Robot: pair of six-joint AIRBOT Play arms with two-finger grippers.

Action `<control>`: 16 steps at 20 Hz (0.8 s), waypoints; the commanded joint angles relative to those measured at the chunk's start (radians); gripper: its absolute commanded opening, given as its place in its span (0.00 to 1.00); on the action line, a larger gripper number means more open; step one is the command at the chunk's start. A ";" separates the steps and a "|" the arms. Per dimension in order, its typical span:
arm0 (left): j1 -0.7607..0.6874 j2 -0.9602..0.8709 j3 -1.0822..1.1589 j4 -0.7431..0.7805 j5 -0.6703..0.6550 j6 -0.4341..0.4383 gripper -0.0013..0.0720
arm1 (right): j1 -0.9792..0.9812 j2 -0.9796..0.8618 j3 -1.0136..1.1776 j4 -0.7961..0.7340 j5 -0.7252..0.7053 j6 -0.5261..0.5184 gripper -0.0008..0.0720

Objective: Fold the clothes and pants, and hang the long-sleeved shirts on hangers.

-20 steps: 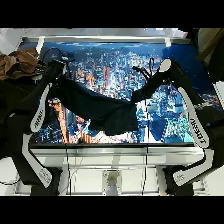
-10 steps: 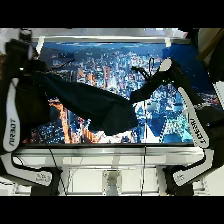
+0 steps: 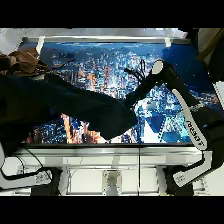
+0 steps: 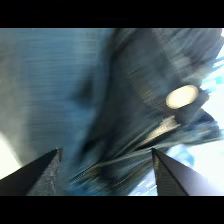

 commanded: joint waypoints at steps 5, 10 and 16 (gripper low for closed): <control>0.217 0.266 -0.128 -0.002 -0.076 0.031 0.03 | -0.124 -0.026 -0.047 -0.029 -0.002 0.100 0.83; 0.239 0.351 -0.252 -0.003 -0.075 0.034 0.03 | -0.098 -0.076 -0.197 0.138 -0.106 0.043 0.83; 0.238 0.349 -0.305 -0.010 -0.074 0.034 0.03 | -0.039 -0.117 -0.197 0.183 -0.144 0.023 0.64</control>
